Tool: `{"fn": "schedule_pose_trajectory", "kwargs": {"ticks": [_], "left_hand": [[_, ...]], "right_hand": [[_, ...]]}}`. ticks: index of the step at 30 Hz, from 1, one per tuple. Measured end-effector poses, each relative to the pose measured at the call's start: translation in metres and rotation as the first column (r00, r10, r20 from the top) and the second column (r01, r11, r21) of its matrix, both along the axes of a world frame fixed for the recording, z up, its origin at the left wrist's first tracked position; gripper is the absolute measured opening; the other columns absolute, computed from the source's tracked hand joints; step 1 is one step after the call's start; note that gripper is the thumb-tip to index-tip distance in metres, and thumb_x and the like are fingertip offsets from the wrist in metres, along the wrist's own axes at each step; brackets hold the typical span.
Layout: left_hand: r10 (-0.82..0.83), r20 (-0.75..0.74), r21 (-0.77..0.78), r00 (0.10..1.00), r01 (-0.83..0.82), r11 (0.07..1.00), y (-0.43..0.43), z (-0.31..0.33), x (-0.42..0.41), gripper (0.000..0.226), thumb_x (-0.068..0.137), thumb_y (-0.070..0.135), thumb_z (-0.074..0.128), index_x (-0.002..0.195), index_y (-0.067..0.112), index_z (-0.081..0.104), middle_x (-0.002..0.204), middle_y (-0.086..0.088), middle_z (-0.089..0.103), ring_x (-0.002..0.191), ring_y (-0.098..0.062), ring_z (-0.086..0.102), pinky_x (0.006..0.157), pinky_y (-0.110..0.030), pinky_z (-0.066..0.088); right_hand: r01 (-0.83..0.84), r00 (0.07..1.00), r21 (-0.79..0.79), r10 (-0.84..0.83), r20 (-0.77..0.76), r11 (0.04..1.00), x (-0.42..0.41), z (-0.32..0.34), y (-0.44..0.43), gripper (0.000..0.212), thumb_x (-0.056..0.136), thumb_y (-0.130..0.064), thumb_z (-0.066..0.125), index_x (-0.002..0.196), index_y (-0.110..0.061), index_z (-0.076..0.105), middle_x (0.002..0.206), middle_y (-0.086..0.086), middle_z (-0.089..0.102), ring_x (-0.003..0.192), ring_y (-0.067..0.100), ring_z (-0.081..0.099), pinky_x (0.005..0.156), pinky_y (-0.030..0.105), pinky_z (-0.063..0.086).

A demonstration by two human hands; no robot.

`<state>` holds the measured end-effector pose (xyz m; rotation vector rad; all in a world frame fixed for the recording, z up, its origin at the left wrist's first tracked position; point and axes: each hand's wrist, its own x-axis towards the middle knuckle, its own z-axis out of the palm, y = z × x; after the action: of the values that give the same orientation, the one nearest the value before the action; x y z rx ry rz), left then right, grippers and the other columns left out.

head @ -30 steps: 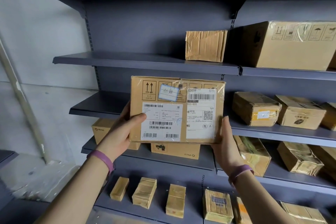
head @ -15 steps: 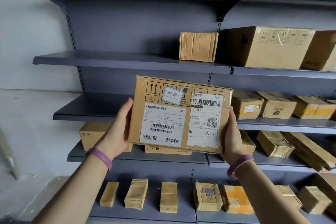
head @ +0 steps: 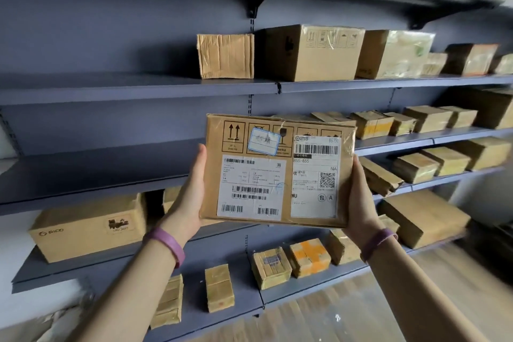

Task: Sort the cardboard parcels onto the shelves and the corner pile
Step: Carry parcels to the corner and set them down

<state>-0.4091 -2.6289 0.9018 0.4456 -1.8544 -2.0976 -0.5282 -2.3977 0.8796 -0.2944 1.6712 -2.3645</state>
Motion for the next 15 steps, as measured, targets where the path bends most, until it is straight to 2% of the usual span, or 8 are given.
{"fn": "schedule_pose_trajectory", "kwargs": {"ticks": [2,5,8,12,15], "left_hand": [[-0.059,0.014,0.000,0.998,0.059,0.998,0.019,-0.001,-0.015,0.066,0.079,0.082,0.024,0.116,0.045,0.065,0.113,0.010,0.073,0.112,-0.021,0.065,0.100,-0.055,0.048],[-0.152,0.026,-0.009,0.988,0.152,0.988,0.051,-0.002,-0.040,0.065,0.087,0.078,0.020,0.120,0.044,0.063,0.116,0.009,0.072,0.112,-0.021,0.065,0.100,-0.053,0.049],[-0.258,0.052,-0.044,0.965,0.261,0.964,0.088,-0.005,-0.066,0.071,0.079,0.084,0.021,0.125,0.047,0.062,0.120,0.009,0.071,0.115,-0.022,0.063,0.101,-0.055,0.047],[-0.386,0.066,-0.063,0.920,0.389,0.919,0.149,-0.011,-0.109,0.079,0.070,0.097,0.025,0.128,0.053,0.057,0.125,0.009,0.068,0.120,-0.025,0.059,0.102,-0.060,0.044],[-0.439,0.087,-0.049,0.894,0.444,0.894,0.204,-0.016,-0.140,0.073,0.069,0.093,0.026,0.115,0.051,0.064,0.114,0.007,0.071,0.110,-0.023,0.063,0.097,-0.051,0.048]], "right_hand": [[0.063,0.998,0.000,-0.063,0.018,0.998,0.000,-0.002,0.024,0.056,0.097,-0.065,0.028,0.108,-0.030,0.071,0.108,0.004,0.075,0.101,0.026,0.070,0.090,0.048,0.055],[0.160,0.986,-0.001,-0.159,0.050,0.987,-0.001,-0.003,0.064,0.060,0.094,-0.069,0.030,0.114,-0.029,0.070,0.113,0.007,0.073,0.108,0.030,0.068,0.099,0.054,0.050],[0.261,0.963,-0.022,-0.259,0.074,0.965,-0.006,-0.008,0.109,0.058,0.094,-0.069,0.032,0.114,-0.029,0.070,0.113,0.006,0.073,0.106,0.028,0.069,0.100,0.055,0.049],[0.361,0.930,-0.067,-0.355,0.095,0.930,-0.013,-0.014,0.176,0.063,0.094,-0.067,0.032,0.126,-0.024,0.065,0.120,0.008,0.071,0.112,0.029,0.066,0.103,0.055,0.046],[0.457,0.887,-0.091,-0.447,0.113,0.885,-0.021,-0.020,0.232,0.063,0.095,-0.065,0.033,0.129,-0.021,0.063,0.121,0.010,0.070,0.114,0.031,0.065,0.103,0.056,0.046]]}}
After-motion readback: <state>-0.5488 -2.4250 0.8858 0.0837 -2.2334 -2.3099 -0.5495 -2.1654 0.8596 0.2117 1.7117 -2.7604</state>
